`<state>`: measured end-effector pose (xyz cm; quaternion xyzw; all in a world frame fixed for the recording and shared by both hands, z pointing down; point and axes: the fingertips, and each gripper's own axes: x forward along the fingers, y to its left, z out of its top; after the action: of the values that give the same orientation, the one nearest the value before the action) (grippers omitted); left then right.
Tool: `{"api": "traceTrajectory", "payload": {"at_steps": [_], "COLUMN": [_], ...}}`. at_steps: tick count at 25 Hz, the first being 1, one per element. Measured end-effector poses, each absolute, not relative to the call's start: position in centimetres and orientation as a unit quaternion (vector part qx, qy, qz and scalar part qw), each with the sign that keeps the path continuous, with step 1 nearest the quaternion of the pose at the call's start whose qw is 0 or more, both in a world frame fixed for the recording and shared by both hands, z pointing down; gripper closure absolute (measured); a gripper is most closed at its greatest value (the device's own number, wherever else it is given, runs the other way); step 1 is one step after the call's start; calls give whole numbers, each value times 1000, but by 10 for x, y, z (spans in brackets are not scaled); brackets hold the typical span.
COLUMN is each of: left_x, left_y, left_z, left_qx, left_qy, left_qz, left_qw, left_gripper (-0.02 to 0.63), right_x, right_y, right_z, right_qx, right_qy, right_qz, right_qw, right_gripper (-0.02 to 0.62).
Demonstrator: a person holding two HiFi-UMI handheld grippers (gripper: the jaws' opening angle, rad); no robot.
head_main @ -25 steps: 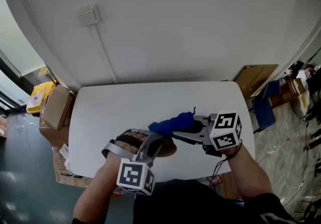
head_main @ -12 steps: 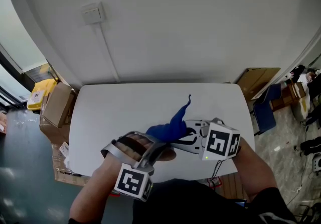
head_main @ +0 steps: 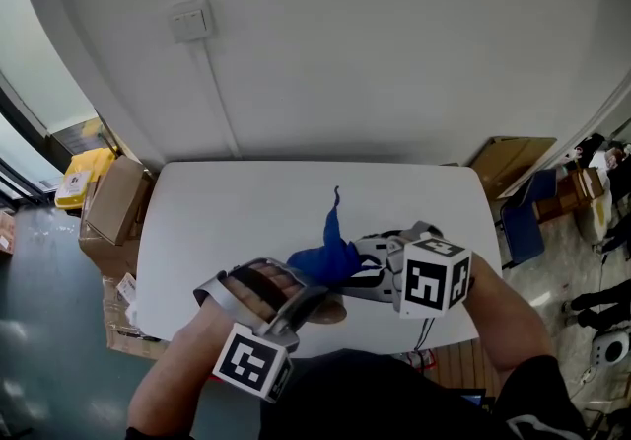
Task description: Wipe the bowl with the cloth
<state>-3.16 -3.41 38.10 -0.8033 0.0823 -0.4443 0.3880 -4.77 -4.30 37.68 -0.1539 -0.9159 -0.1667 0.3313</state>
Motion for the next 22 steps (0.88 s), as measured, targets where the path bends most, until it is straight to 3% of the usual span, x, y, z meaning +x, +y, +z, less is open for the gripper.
{"api": "traceTrajectory", "payload": {"at_steps": [12,22], "left_x": [-57,-56], "left_y": [-85,-98], "left_z": [360,369], "left_qx": [-799,-826], "left_qy": [163,219], "left_qz": [-446,-426], "left_qw": [370,298], "left_gripper": [588,586], "right_x": [-17,15], "right_y": [-41,-37], "right_z": [388,394], "right_qx": [-125,-50], "right_qy": [-933,-952], "right_qz": [-113,-58], "right_qw": [318,297], "right_gripper": [569,569]}}
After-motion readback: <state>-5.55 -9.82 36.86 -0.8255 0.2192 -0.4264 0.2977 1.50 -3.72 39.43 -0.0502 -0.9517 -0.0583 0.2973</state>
